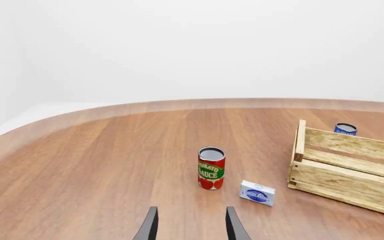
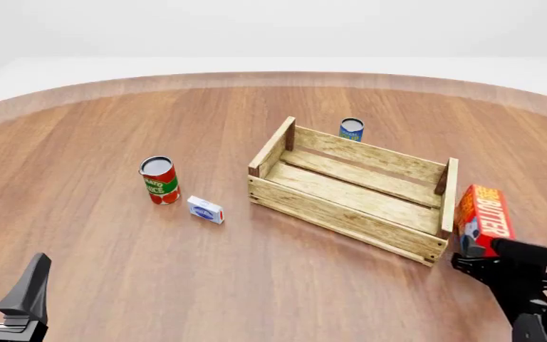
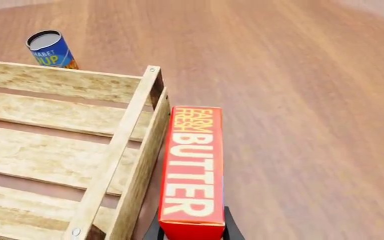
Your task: Pick up the butter and put it in the tray.
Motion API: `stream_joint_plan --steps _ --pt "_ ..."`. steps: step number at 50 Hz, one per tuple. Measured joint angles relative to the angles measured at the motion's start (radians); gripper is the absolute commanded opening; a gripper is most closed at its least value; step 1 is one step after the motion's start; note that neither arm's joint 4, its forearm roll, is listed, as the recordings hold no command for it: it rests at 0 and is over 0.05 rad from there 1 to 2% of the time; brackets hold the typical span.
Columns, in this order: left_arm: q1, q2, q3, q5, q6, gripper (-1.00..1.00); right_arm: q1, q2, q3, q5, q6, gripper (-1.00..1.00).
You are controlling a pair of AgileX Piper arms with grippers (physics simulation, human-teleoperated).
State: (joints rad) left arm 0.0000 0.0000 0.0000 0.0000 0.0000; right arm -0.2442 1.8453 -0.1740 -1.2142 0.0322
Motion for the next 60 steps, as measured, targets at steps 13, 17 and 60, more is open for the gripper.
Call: stream_joint_plan --steps 13,17,60 --pt "0.0 0.0 0.0 0.0 0.0 1.0 -0.001 -0.055 0.037 0.0 -0.001 -1.0" --pt "0.0 0.0 0.0 0.0 0.0 1.0 -0.001 -0.076 0.051 0.001 -0.002 -1.0" --pt "0.0 0.0 0.0 0.0 0.0 1.0 0.016 -0.433 0.174 0.153 0.0 -1.0"
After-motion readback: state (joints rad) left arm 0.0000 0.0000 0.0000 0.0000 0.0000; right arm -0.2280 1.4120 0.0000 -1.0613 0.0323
